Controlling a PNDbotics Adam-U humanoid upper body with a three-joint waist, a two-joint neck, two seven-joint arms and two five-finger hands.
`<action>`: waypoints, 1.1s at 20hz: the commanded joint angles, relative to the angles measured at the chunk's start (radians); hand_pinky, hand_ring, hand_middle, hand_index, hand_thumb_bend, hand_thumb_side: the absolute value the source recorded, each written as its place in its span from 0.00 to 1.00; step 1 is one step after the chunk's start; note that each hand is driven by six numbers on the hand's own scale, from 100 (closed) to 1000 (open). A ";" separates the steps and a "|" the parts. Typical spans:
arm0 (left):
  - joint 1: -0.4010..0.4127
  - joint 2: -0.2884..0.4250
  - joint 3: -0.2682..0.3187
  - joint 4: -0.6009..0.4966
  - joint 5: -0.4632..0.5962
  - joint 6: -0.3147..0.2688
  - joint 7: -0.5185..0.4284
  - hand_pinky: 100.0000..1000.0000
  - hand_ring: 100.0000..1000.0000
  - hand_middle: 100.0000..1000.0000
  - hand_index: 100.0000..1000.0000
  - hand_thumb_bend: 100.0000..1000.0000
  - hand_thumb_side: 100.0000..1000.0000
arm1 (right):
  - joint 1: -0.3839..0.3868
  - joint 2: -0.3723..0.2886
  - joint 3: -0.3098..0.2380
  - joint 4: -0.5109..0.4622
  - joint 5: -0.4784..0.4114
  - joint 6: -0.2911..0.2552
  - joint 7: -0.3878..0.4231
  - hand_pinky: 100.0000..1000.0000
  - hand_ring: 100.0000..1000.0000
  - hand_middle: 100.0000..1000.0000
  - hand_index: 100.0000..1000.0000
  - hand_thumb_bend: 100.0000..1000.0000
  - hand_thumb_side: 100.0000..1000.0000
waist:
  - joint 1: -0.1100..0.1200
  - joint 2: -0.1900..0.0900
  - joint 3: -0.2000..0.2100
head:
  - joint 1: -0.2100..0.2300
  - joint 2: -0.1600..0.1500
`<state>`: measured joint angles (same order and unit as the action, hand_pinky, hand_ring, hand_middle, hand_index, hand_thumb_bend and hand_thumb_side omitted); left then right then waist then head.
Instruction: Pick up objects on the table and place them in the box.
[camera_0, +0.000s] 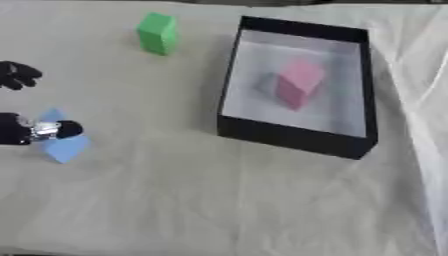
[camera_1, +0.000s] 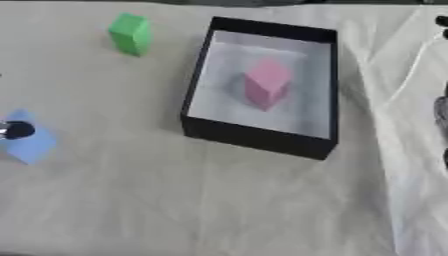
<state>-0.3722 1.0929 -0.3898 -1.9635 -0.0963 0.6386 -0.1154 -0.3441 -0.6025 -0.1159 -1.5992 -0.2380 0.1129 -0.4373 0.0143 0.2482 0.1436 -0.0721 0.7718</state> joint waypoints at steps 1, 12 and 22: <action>-0.019 -0.011 -0.012 0.044 -0.058 0.026 0.023 0.95 0.83 0.71 0.85 0.88 0.42 | -0.014 -0.018 -0.001 -0.006 0.009 0.000 0.006 0.90 0.79 0.83 0.86 0.00 0.95 | 0.014 0.004 0.001 | 0.006 -0.002; -0.063 -0.109 -0.060 0.286 -0.072 0.012 0.078 0.89 0.76 0.63 0.80 0.88 0.43 | -0.008 -0.011 0.005 -0.001 0.015 0.004 0.012 0.90 0.79 0.83 0.86 0.00 0.96 | 0.019 0.010 0.002 | 0.024 -0.002; -0.056 -0.099 -0.096 0.280 -0.059 0.034 0.005 0.88 0.75 0.59 0.78 0.87 0.40 | -0.007 -0.011 0.006 -0.003 0.016 0.002 0.019 0.91 0.79 0.84 0.86 0.00 0.96 | 0.030 0.012 0.000 | 0.037 -0.002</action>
<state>-0.4220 0.9572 -0.4909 -1.6734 -0.1585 0.6680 -0.1033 -0.3425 -0.5937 -0.1041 -1.5930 -0.2289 0.1165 -0.4207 0.0332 0.2599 0.1437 -0.0415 0.7718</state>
